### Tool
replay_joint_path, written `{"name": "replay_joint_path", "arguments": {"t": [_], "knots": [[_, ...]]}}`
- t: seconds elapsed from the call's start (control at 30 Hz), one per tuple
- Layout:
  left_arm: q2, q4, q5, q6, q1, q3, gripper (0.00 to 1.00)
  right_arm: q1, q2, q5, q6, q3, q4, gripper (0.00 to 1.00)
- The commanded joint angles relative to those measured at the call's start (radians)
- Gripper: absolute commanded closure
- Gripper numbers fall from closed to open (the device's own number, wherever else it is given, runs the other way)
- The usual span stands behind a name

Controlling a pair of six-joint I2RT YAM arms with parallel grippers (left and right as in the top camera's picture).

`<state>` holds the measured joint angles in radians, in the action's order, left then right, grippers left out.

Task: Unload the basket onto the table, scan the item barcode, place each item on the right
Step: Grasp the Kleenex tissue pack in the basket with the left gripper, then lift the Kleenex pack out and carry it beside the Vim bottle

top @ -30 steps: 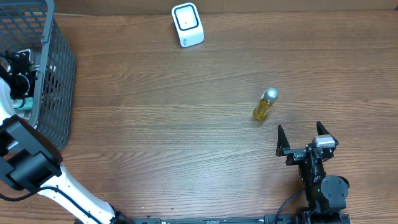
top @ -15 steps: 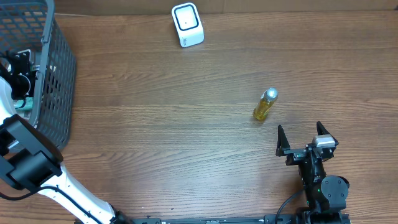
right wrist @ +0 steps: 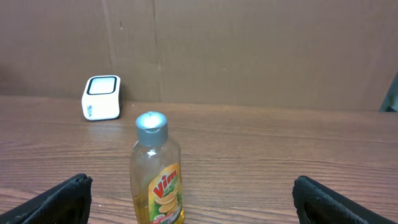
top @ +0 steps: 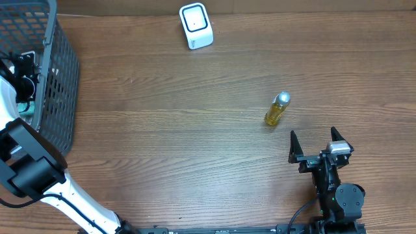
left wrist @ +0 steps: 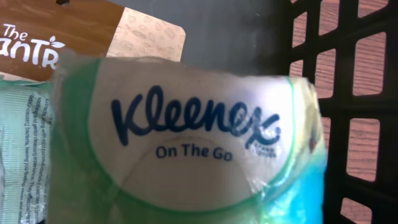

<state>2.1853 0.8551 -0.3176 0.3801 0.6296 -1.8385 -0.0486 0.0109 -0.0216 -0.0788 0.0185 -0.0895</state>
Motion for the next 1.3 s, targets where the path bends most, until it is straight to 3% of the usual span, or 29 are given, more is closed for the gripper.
{"name": "replay_joint_path", "arguments": {"t": [0.0,0.53,0.73,0.93,1.27], "knots": [[0.017,0.000,0.018,-0.038,-0.008,0.012,0.35,-0.007,-0.008,0.001,-0.001,-0.011,0.006,0.00],[-0.095,0.137,0.051,-0.188,-0.008,-0.328,0.40,-0.007,-0.008,0.001,-0.001,-0.011,0.006,0.00],[-0.226,0.184,0.061,-0.340,-0.010,-0.496,0.39,-0.007,-0.008,0.001,-0.001,-0.011,0.006,0.00],[-0.379,0.184,0.051,-0.482,-0.016,-0.527,0.42,-0.007,-0.008,0.001,-0.001,-0.011,0.006,0.00],[-0.548,0.299,0.059,-0.526,-0.167,-0.527,0.43,-0.007,-0.008,0.001,-0.001,-0.011,0.006,0.00]]}}
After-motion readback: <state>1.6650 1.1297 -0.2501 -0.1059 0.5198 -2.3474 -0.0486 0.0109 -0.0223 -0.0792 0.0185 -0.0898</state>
